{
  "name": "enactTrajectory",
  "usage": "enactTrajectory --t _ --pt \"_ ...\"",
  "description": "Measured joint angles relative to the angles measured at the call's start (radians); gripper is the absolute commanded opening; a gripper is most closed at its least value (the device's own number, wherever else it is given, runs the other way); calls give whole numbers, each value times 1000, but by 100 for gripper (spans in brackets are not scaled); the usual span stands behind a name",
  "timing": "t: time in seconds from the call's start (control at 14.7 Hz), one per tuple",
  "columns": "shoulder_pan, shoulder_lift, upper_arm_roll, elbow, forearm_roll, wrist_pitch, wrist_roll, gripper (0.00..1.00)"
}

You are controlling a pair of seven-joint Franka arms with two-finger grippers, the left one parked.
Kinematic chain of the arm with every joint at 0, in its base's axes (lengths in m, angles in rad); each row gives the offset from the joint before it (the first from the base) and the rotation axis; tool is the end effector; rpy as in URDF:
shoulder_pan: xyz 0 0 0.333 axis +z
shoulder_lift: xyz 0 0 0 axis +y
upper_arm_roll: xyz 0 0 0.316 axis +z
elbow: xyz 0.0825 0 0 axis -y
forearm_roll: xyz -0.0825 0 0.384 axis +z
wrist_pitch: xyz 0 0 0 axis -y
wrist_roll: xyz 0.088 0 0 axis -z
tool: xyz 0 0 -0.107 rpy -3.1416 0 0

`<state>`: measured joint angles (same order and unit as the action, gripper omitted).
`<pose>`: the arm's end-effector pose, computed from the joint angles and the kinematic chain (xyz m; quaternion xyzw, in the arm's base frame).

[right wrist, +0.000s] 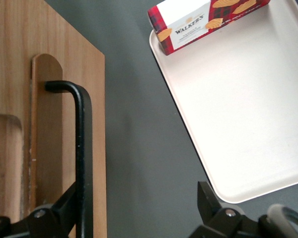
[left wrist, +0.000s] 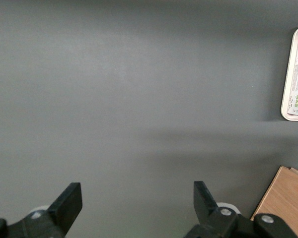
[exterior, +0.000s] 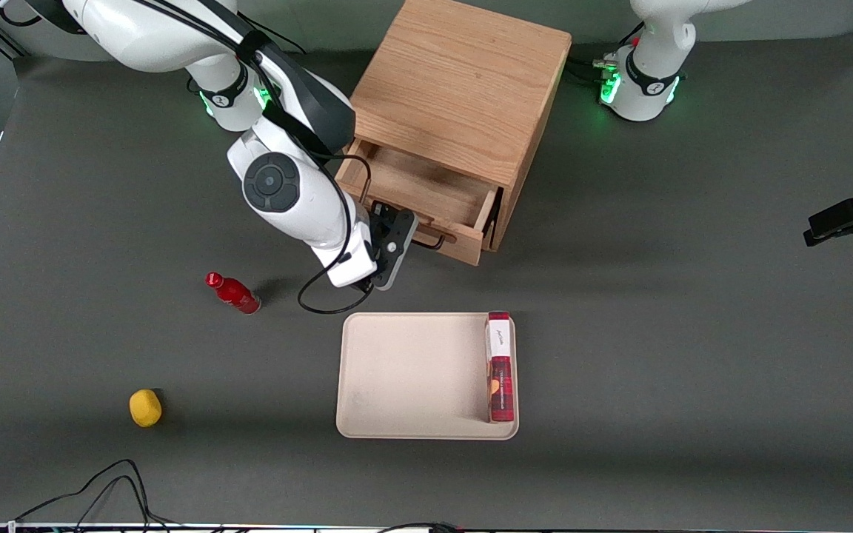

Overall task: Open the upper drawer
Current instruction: 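Pull the handle with the right gripper, sliding the upper drawer outward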

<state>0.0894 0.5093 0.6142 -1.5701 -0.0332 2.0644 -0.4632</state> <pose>0.5612 0.3930 0.3980 -0.8426 -0.5223 -0.0223 0.1296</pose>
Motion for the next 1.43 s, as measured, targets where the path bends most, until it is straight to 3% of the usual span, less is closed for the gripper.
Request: enactTrajectory --t 1.43 --pt "-35 73 -68 114 0 37 -97 100"
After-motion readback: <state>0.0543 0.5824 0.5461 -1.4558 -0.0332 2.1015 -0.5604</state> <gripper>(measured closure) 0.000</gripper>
